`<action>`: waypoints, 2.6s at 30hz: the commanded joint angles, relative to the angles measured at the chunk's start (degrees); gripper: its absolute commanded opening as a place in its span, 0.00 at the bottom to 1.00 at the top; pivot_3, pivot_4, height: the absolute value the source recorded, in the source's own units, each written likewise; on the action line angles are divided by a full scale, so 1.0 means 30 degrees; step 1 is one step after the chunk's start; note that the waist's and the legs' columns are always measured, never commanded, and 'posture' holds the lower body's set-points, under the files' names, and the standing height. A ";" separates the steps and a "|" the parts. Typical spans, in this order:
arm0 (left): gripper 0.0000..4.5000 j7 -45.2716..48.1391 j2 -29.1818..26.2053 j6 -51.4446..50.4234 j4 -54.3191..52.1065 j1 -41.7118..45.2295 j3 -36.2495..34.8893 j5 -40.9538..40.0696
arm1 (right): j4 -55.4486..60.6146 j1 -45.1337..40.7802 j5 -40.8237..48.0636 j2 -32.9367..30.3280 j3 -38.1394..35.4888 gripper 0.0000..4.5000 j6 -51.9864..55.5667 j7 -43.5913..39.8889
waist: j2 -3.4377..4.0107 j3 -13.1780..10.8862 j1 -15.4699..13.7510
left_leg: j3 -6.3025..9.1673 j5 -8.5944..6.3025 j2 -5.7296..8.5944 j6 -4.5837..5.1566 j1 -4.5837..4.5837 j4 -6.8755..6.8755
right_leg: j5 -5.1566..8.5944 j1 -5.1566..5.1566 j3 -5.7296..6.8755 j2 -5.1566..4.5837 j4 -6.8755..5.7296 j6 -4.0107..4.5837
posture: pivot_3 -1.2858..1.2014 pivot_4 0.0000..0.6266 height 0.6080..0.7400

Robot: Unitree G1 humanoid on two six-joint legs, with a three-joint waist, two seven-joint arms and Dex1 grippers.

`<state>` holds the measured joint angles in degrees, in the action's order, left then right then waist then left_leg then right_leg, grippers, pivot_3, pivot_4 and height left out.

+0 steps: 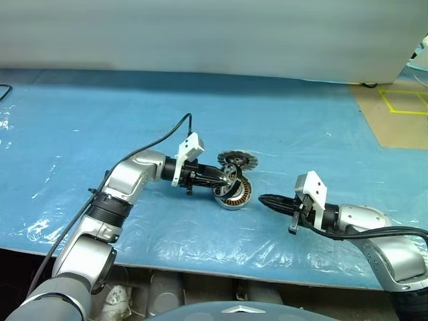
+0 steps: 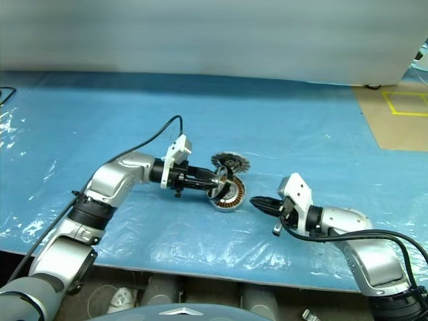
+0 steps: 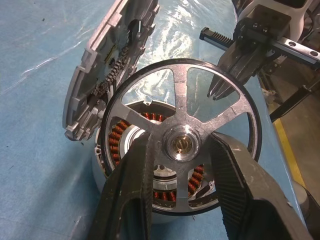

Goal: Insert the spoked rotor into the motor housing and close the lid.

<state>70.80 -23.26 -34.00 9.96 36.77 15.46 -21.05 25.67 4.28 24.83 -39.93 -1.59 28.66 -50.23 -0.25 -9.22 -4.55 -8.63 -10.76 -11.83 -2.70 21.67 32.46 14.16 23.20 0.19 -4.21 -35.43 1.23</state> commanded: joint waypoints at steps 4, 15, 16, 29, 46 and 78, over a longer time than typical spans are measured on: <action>0.30 0.0212 0.0022 0.0751 0.0231 0.0285 0.0180 0.0383 | 0.0390 -0.0056 0.0198 0.0122 -0.0368 0.00 -0.0631 0.0154 | 0.0000 0.0000 -0.0002 | 0.0001 0.0000 0.0000 0.0000 -0.0001 0.0009 | 0.0000 -0.0005 -0.0001 -0.0001 -0.0002 0.0000 | 0.52 0.24 1.00; 0.30 0.0280 0.0179 0.1141 0.0783 0.0409 0.0452 0.0947 | 0.0297 -0.0347 -0.0014 0.0184 -0.0089 0.00 -0.0780 0.0317 | 0.0001 0.0001 -0.0005 | 0.0002 -0.0003 0.0000 -0.0005 -0.0046 0.0020 | 0.0003 -0.0057 -0.0004 -0.0005 -0.0002 0.0004 | 0.52 0.24 1.00; 0.30 0.0310 0.0171 0.1153 0.0819 0.0426 0.0479 0.0990 | 0.0292 -0.0376 -0.0035 0.0192 -0.0069 0.00 -0.0779 0.0336 | 0.0002 0.0001 -0.0005 | 0.0003 -0.0004 0.0000 -0.0004 -0.0047 0.0020 | 0.0003 -0.0057 -0.0004 -0.0005 -0.0003 0.0004 | 0.52 0.24 1.00; 0.30 0.0426 0.0185 0.1207 0.1072 0.0666 0.0862 0.1693 | 0.0196 -0.0623 -0.0288 0.0363 0.0138 0.00 -0.0878 0.0516 | 0.0003 0.0002 -0.0010 | 0.0003 -0.0003 0.0000 -0.0005 -0.0053 0.0020 | 0.0003 -0.0065 -0.0004 -0.0005 -0.0002 0.0004 | 0.52 0.24 1.00; 0.58 -0.0386 0.0834 0.1108 0.0344 0.0699 -0.0474 0.0900 | -0.0357 -0.1170 -0.0713 0.0602 0.0551 0.00 -0.1180 0.0451 | 0.0003 0.0001 -0.0011 | 0.0009 -0.0007 0.0002 -0.0010 -0.0048 0.0014 | 0.0003 -0.0069 0.0001 -0.0005 0.0007 0.0003 | 0.52 0.24 1.00; 0.00 -0.3778 0.2482 0.2947 0.0194 -0.1489 0.0836 0.2679 | -0.0618 -0.1458 -0.0916 0.0837 0.0823 0.00 -0.1566 0.0638 | 0.0006 0.0002 0.0037 | 0.0012 -0.0008 0.0001 -0.0008 -0.0050 0.0001 | 0.0003 -0.0072 0.0005 -0.0006 0.0031 0.0003 | 0.52 0.24 1.00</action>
<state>58.71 -16.28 -26.30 10.90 32.61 18.16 -12.26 22.21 0.52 21.69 -37.71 0.82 24.31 -48.39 -0.23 -9.21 -4.44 -8.59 -10.78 -11.82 -2.72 21.52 32.46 14.17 22.98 0.20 -4.23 -35.34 1.24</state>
